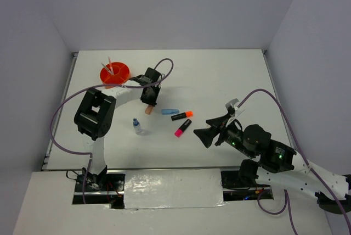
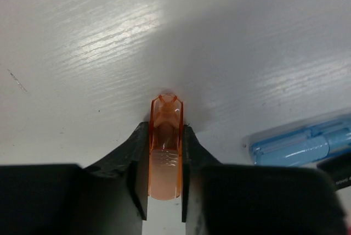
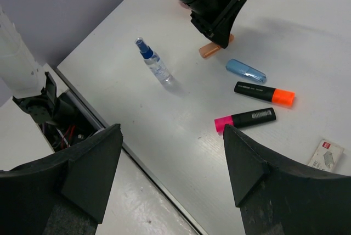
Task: Sort the stationery into containers
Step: Pick up the stationery from the center of the board, then place the stationery in the storage box.
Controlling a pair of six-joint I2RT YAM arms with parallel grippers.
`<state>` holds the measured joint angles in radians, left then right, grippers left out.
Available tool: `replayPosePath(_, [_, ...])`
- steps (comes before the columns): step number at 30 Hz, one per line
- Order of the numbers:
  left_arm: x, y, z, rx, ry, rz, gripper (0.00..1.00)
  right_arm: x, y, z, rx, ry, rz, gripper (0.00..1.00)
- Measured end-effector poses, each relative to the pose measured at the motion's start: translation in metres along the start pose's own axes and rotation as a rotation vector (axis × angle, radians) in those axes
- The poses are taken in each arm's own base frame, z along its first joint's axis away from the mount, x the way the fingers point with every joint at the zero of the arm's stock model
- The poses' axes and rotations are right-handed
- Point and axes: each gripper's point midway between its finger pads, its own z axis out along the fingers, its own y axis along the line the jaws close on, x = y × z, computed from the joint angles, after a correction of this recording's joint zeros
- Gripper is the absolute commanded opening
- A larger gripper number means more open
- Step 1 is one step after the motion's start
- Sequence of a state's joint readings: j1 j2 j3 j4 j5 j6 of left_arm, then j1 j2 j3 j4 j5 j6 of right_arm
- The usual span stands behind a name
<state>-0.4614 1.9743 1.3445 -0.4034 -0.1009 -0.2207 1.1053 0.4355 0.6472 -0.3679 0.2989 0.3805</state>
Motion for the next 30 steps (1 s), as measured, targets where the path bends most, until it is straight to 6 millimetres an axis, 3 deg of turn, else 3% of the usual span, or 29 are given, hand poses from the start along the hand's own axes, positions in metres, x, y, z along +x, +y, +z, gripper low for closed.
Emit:
replayPosePath(1, [-0.001,0.000,0.000,0.002,-0.002,0.004,0.06,0.000,0.000,0.000,-0.001,-0.001,0.000,0.81])
replayPosePath(2, [-0.002,0.000,0.000,0.003,-0.005,0.008,0.00,0.000,0.000,0.000,-0.001,-0.002,0.001,0.81])
replayPosePath(11, [-0.007,0.003,-0.004,-0.007,-0.005,-0.033,0.00,-0.004,0.000,-0.004,-0.008,-0.021,0.007,0.81])
replayPosePath(14, [-0.029,0.008,-0.014,-0.022,-0.058,-0.056,0.00,-0.004,0.000,-0.004,-0.009,-0.021,0.007,0.81])
replayPosePath(18, [-0.088,0.020,-0.054,-0.051,-0.258,-0.105,0.00,-0.001,-0.001,-0.004,-0.006,-0.015,0.005,0.81])
replayPosePath(23, [-0.160,0.050,-0.135,-0.100,-0.624,-0.177,0.00,-0.001,-0.001,-0.005,-0.010,-0.022,0.004,0.81])
replayPosePath(26, [-0.183,0.079,-0.178,-0.151,-0.822,-0.220,0.00,-0.004,0.000,-0.007,-0.018,-0.034,0.008,0.81])
replayPosePath(30, [-0.197,0.119,-0.196,-0.218,-0.954,-0.261,0.00,-0.003,0.002,-0.006,-0.033,-0.035,0.010,0.81])
